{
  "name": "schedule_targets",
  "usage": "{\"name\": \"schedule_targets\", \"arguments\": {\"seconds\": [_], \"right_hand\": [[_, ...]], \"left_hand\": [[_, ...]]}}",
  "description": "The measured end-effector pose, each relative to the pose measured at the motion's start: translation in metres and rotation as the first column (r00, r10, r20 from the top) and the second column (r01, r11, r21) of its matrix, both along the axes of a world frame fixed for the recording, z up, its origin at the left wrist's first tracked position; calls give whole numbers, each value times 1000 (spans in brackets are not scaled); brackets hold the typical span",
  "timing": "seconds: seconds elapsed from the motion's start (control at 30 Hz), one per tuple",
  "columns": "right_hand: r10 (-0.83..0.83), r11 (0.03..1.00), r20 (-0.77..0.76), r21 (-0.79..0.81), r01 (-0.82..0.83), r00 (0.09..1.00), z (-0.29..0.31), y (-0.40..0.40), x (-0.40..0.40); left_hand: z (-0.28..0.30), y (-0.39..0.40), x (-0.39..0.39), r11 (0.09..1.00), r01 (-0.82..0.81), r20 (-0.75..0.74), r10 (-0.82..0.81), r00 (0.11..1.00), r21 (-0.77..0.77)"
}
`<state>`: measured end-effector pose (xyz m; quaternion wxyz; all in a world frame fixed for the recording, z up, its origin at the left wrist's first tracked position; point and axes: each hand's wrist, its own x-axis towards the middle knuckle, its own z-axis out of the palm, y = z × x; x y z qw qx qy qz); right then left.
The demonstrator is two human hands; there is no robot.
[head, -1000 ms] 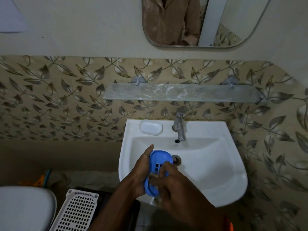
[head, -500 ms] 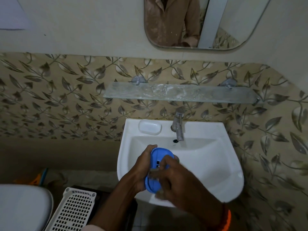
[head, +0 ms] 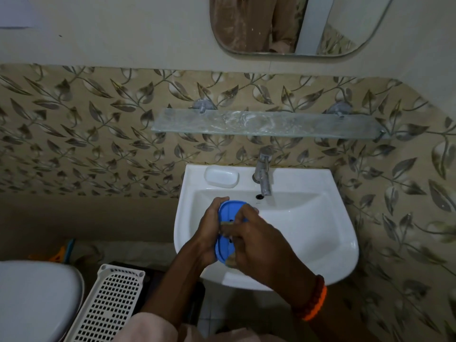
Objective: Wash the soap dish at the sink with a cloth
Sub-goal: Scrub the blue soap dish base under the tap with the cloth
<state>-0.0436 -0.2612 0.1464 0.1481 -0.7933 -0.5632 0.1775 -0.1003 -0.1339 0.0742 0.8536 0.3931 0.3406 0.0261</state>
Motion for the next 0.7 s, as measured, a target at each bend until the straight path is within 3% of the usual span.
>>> {"name": "schedule_targets", "arguments": {"seconds": [0.13, 0.3, 0.4, 0.6, 0.7], "right_hand": [[125, 992, -29, -17, -125, 992, -10, -19, -9], [45, 994, 69, -99, -38, 997, -9, -26, 7], [95, 995, 165, -54, -87, 982, -10, -28, -2], [39, 997, -28, 72, -37, 999, -18, -9, -18], [14, 1000, 15, 26, -14, 1000, -25, -22, -23]], "left_hand": [[6, 10, 2, 1000, -7, 70, 8, 997, -15], [12, 6, 5, 1000, 17, 114, -18, 993, 14], [18, 6, 6, 999, 31, 186, -29, 982, -10], [7, 7, -2, 999, -16, 271, 28, 962, -45], [5, 7, -5, 1000, 10, 234, -8, 972, -6]]}}
